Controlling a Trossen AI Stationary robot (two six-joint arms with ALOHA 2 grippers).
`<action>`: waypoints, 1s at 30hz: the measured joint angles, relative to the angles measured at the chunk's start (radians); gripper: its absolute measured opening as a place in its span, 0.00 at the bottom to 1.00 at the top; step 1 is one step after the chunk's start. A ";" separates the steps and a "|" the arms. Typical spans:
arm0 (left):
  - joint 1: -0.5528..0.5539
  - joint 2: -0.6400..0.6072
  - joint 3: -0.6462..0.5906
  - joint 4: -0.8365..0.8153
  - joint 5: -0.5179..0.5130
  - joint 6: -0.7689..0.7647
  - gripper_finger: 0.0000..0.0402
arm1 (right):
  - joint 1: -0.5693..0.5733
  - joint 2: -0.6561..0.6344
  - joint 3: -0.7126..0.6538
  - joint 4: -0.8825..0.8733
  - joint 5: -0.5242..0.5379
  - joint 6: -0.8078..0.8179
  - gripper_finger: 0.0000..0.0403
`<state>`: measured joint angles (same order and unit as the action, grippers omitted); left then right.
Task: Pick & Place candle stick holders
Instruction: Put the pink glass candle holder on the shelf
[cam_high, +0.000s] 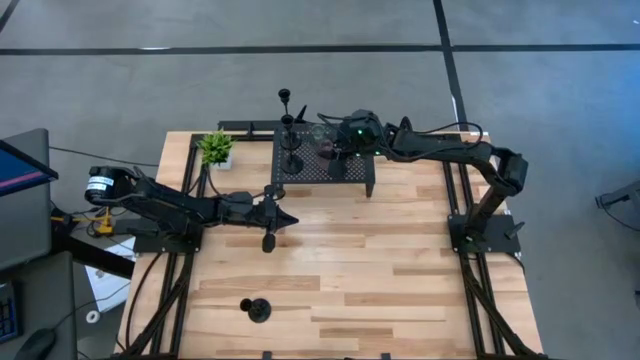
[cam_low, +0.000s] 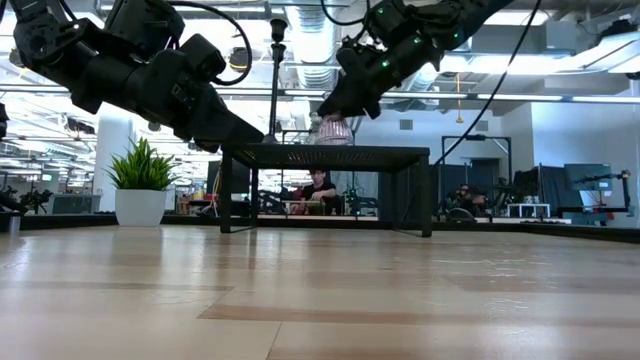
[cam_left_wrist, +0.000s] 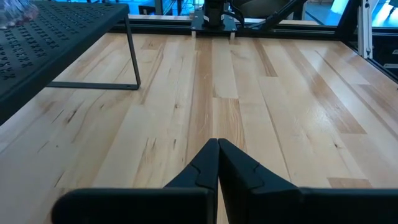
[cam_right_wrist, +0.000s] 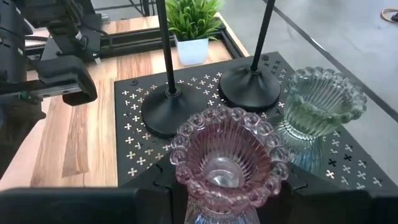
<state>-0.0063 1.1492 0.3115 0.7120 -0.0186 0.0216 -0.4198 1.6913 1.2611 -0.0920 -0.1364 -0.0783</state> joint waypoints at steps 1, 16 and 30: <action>0.000 0.000 0.000 0.000 0.000 0.000 0.02 | 0.000 0.000 0.000 -0.010 0.000 0.000 0.33; 0.000 0.000 0.000 0.000 0.000 0.000 0.02 | 0.000 0.000 0.000 -0.051 0.003 0.026 0.35; 0.000 0.000 0.000 -0.001 0.000 0.000 0.02 | 0.002 0.000 0.000 -0.061 0.002 0.027 0.39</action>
<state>-0.0063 1.1492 0.3115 0.7113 -0.0185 0.0216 -0.4178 1.6909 1.2613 -0.1528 -0.1341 -0.0509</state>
